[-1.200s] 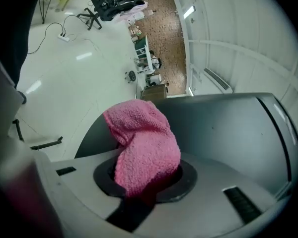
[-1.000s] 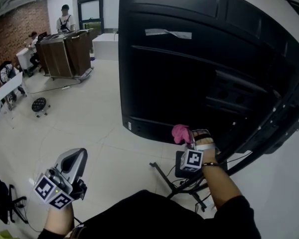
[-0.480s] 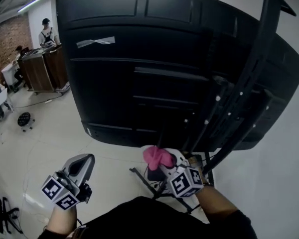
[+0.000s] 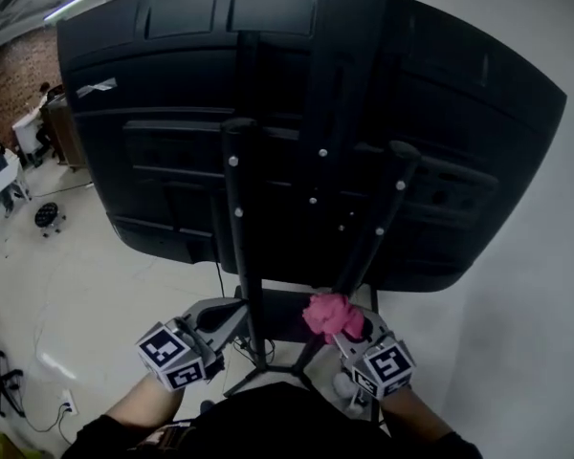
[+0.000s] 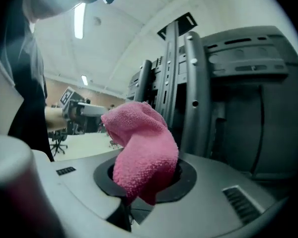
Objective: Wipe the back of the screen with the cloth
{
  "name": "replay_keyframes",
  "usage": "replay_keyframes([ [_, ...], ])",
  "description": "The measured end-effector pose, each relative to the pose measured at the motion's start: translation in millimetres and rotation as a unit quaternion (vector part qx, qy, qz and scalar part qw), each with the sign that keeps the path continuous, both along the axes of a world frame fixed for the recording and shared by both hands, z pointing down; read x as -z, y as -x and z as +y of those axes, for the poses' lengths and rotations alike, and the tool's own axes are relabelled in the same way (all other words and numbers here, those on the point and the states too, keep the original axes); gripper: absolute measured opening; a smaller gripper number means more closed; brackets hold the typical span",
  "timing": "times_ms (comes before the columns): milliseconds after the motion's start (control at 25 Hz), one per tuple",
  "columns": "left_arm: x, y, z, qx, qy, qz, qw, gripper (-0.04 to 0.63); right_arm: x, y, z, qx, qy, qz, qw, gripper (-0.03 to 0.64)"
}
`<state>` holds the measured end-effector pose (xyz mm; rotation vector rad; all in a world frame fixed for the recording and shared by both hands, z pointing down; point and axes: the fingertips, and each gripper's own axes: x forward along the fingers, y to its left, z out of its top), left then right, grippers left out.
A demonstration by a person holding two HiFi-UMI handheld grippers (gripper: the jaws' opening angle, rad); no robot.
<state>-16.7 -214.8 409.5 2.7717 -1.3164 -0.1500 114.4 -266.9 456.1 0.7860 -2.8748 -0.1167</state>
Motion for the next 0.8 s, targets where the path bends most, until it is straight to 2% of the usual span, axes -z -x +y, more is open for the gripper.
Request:
replay_keyframes([
  [80, -2.0, -17.3, -3.3, -0.013, 0.003, -0.007, 0.9999, -0.003, 1.9, -9.4, -3.6, -0.003, 0.041, -0.055, 0.998, 0.098],
  [240, -6.5, -24.6, -2.8, -0.012, 0.008, -0.007, 0.9999, -0.003, -4.9, -18.0, -8.1, -0.013, 0.097, -0.103, 0.99, 0.087],
  [800, -5.5, -42.5, -5.7, -0.019, 0.01, -0.007, 0.9997, -0.003, -14.7, -36.3, 4.3, -0.004, 0.08, -0.078, 0.994, 0.086],
])
